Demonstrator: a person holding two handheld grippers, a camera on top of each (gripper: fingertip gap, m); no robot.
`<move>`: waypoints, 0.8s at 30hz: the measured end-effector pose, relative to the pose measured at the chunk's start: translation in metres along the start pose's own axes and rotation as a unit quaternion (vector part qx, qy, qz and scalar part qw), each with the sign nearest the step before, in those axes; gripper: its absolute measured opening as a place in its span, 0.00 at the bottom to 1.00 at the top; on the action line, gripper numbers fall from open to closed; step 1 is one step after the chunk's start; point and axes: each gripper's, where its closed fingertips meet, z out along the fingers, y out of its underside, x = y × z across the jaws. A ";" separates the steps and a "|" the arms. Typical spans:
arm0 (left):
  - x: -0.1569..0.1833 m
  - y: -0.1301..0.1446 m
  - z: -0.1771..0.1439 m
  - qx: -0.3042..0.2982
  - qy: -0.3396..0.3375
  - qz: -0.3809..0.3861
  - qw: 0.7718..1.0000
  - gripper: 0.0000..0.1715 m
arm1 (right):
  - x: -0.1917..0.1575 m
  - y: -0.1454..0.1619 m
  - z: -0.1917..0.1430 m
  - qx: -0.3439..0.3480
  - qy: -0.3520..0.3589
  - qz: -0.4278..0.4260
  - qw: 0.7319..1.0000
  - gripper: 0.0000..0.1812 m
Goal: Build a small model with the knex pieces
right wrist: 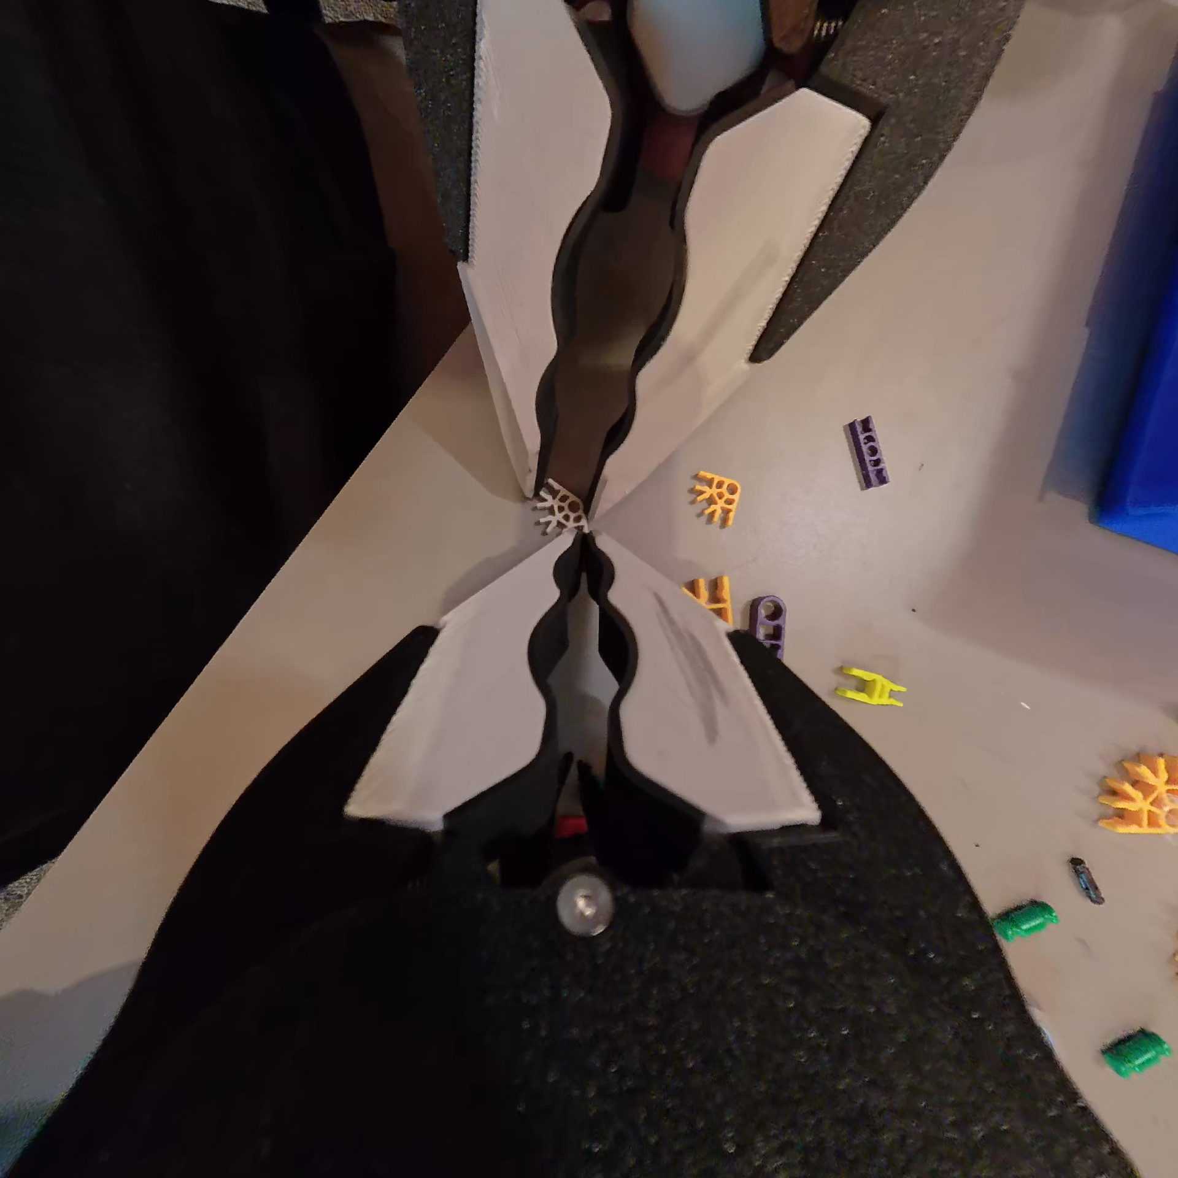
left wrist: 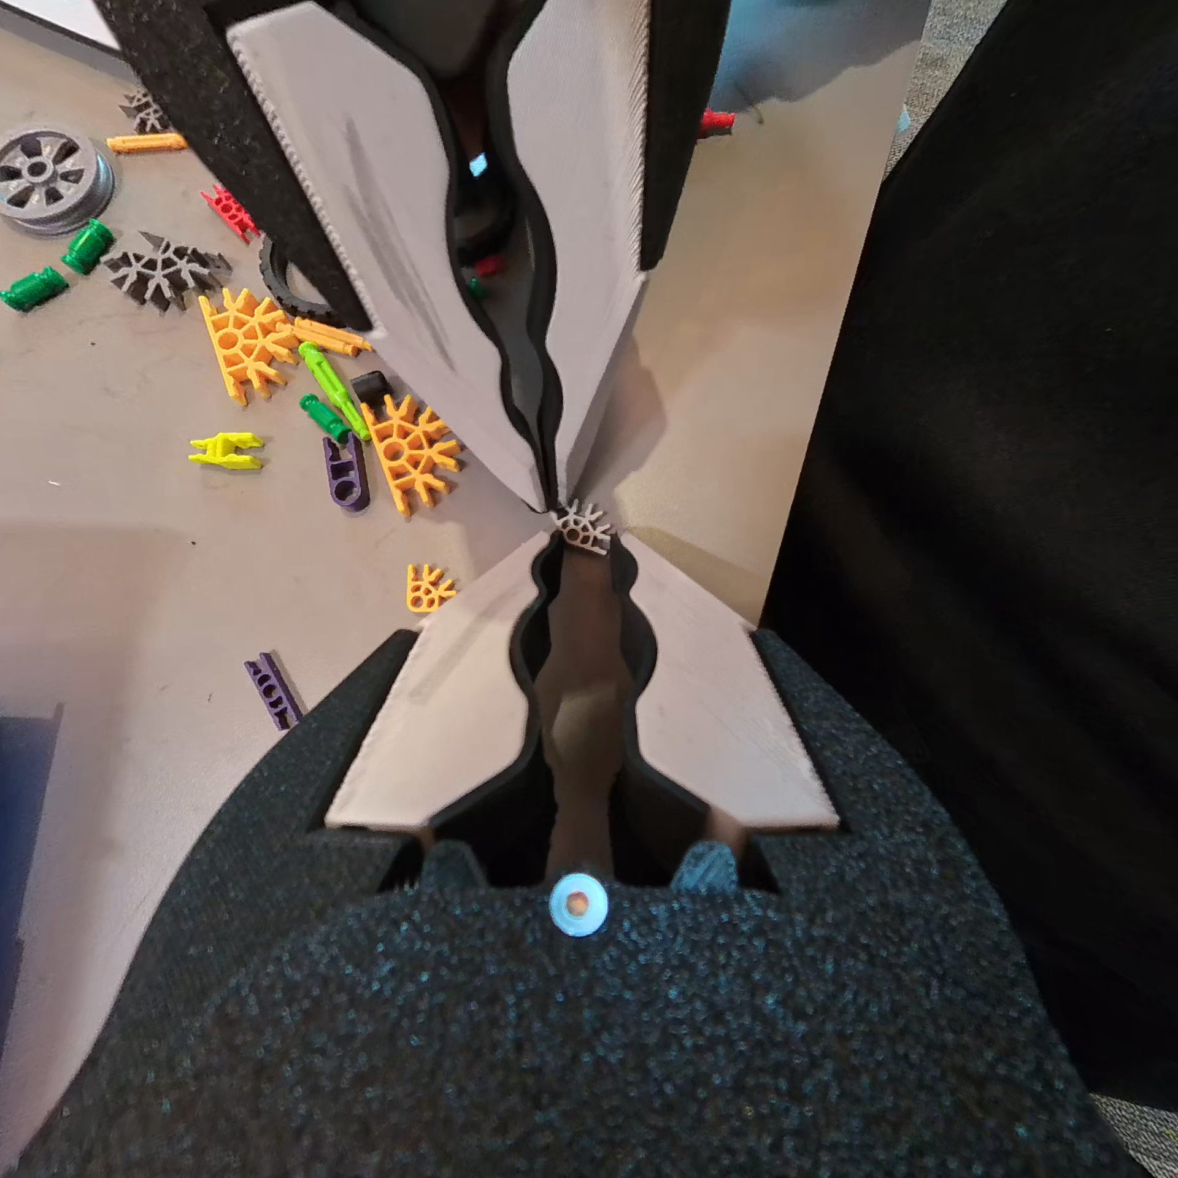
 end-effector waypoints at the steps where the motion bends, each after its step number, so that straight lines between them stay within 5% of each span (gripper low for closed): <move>1: 0.000 0.000 0.000 0.000 0.000 0.000 1.000 0.08 | 0.000 0.000 0.000 -0.001 0.000 -0.001 1.000 0.00; 24: 0.001 0.002 -0.002 0.023 -0.004 -0.029 0.999 0.07 | -0.002 -0.002 0.004 -0.120 -0.063 0.042 0.990 0.00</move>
